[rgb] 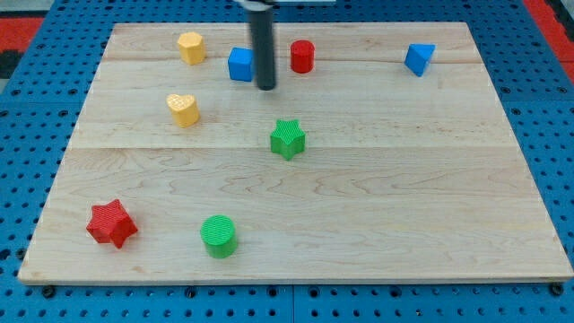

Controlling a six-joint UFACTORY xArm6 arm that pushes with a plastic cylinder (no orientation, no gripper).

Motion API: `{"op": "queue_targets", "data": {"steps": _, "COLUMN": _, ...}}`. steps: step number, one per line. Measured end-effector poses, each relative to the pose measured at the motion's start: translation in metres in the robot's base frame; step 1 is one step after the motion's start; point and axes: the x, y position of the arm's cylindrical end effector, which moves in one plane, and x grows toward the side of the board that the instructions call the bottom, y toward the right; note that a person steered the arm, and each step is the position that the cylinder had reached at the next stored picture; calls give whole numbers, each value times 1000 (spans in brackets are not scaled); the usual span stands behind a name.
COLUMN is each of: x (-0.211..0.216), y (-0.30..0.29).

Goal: Move the red circle to the right of the yellow heart

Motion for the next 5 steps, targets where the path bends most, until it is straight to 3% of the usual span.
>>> {"op": "queue_targets", "data": {"steps": 1, "x": -35, "y": 90}}
{"op": "queue_targets", "data": {"steps": 2, "x": -72, "y": 28}}
{"op": "queue_targets", "data": {"steps": 3, "x": -74, "y": -24}}
{"op": "queue_targets", "data": {"steps": 5, "x": -18, "y": -32}}
